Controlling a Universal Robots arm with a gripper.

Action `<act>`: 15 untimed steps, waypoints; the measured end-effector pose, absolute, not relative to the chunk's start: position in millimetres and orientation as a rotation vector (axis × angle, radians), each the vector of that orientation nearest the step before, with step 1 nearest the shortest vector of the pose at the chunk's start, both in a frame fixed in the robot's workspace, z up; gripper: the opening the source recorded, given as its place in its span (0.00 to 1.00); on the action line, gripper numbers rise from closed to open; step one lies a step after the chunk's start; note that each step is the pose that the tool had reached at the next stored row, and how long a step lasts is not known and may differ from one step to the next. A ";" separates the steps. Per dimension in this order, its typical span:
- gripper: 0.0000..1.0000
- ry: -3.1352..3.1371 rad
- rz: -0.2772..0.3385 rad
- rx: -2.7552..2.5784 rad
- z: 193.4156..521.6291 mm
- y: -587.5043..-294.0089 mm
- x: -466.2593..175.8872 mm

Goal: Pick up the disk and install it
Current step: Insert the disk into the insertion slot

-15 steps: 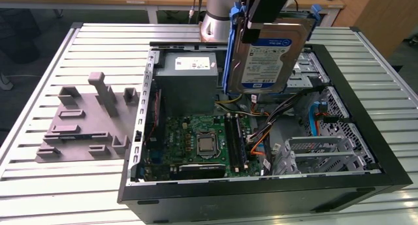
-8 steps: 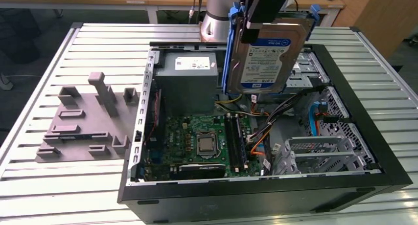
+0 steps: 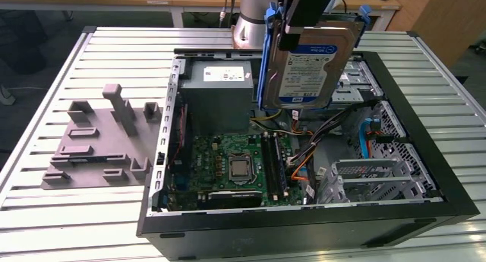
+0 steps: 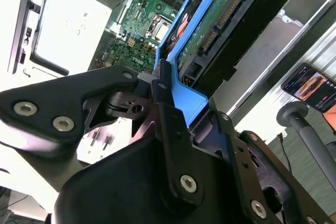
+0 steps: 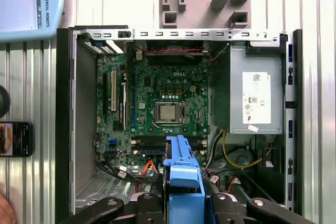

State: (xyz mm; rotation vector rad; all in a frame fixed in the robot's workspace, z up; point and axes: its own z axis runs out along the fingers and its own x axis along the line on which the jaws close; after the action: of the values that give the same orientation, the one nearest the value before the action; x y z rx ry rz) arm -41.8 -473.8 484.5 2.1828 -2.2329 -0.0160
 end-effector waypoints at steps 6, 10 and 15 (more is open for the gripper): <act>0.36 -2.233 -0.016 2.183 484.5 -473.8 -43.0; 0.36 -2.233 -0.016 2.183 484.5 -473.8 -43.8; 0.36 -2.233 -0.016 2.183 484.5 -473.8 -44.8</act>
State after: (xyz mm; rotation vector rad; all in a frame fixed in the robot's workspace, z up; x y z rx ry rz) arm -44.8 -473.8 484.5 2.1828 -2.2330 -0.0160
